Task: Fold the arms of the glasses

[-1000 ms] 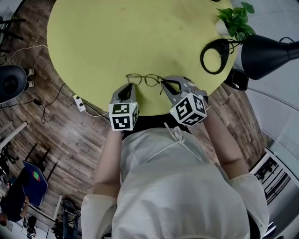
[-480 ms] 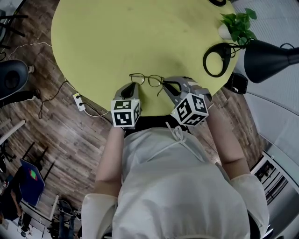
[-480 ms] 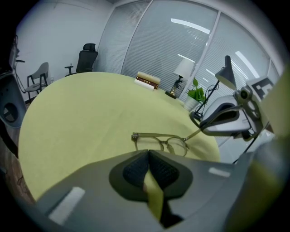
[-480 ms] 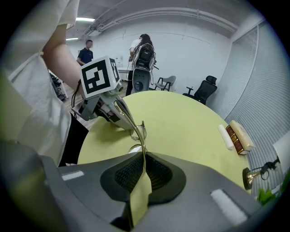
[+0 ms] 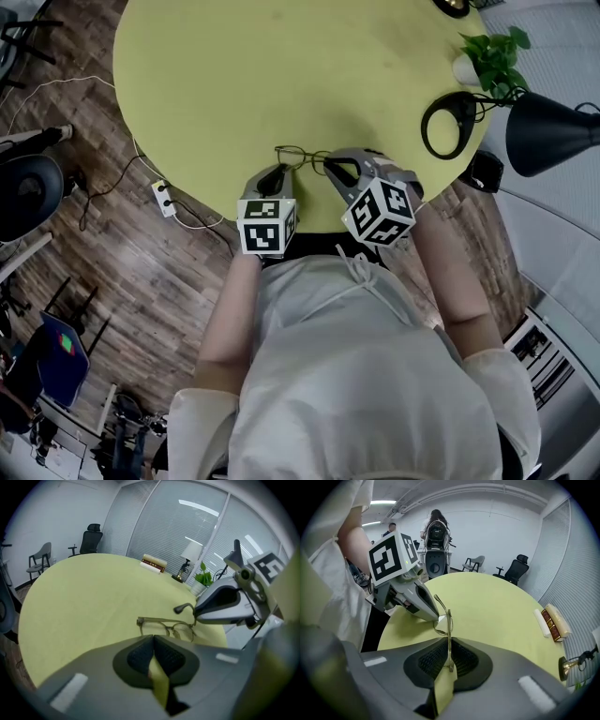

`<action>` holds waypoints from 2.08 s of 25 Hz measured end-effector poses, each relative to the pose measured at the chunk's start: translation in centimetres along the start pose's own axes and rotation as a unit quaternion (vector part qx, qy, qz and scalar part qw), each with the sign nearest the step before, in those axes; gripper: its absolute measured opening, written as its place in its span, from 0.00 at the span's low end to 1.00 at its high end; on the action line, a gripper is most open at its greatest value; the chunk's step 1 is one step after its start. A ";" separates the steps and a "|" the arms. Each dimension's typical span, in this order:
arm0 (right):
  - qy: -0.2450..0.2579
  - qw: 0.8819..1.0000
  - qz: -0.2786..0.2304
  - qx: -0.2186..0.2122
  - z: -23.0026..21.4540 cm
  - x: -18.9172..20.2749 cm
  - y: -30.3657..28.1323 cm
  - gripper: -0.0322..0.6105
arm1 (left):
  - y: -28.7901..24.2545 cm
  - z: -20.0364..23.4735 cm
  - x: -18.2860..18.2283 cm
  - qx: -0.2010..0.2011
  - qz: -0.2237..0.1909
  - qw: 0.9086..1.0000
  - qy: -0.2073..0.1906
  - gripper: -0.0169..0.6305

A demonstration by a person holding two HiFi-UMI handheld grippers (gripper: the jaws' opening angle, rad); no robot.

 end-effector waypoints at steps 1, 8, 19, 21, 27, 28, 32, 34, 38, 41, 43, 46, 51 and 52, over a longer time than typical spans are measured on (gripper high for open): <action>-0.001 1.000 0.001 0.000 0.0 -0.1 -0.2 0.08 | -0.1 0.0 0.0 0.001 0.000 1.000 0.000 0.04; -0.013 1.000 0.007 -0.005 -0.2 -0.5 -1.2 0.09 | 0.2 0.0 0.1 0.005 0.003 1.000 -0.008 0.04; -0.016 0.999 0.020 -0.020 -0.4 -0.3 -2.9 0.09 | 0.0 -0.3 0.2 0.011 0.011 0.999 -0.029 0.04; -0.017 0.999 0.019 -0.022 -0.4 -0.4 -2.9 0.09 | 0.0 -0.2 0.2 0.014 0.010 0.999 -0.029 0.04; -0.035 0.999 -0.023 -0.014 -0.4 -1.1 -2.1 0.16 | 0.6 0.0 0.1 0.019 0.009 1.000 -0.014 0.04; -0.051 0.998 -0.040 -0.007 -0.6 -1.4 -1.6 0.17 | 1.0 -0.1 -0.2 0.019 0.004 1.000 -0.015 0.04; -0.127 0.986 -0.099 0.044 -2.1 -1.8 1.8 0.12 | 3.7 -1.2 -2.6 0.006 -0.041 0.998 -0.052 0.04; -0.167 0.974 -0.128 0.085 -3.4 -2.2 3.5 0.07 | 5.3 -1.5 -5.4 -0.003 -0.083 0.992 -0.090 0.04; -0.225 0.941 -0.196 0.158 -4.3 -3.2 8.6 0.05 | 10.6 -3.4 -10.1 -0.026 -0.187 0.969 -0.157 0.04; -0.252 0.912 -0.247 0.211 -5.6 -4.2 12.4 0.05 | 14.0 -5.2 -13.5 -0.029 -0.257 0.945 -0.201 0.04; -0.276 0.891 -0.277 0.232 -6.3 -4.6 15.0 0.05 | 16.1 -6.7 -15.4 -0.030 -0.300 0.928 -0.218 0.04; -0.304 0.865 -0.313 0.249 -7.0 -4.9 17.9 0.05 | 18.7 -8.6 -17.6 -0.032 -0.350 0.905 -0.239 0.04; -0.314 0.834 -0.348 0.290 -8.0 -5.3 21.0 0.05 | 20.7 -10.3 -19.7 -0.013 -0.371 0.893 -0.254 0.04; -0.313 0.833 -0.350 0.294 -8.0 -5.3 21.3 0.05 | 20.8 -10.4 -19.9 -0.012 -0.373 0.893 -0.253 0.04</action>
Point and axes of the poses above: the fingertips, and each gripper's own axes: y backward along the fingers, z to its left, x out of its underside, the point moved 4 cm from there along y, backward along the fingers, and after that the axes turned 6 degrees about z, right-handed, at the moved point
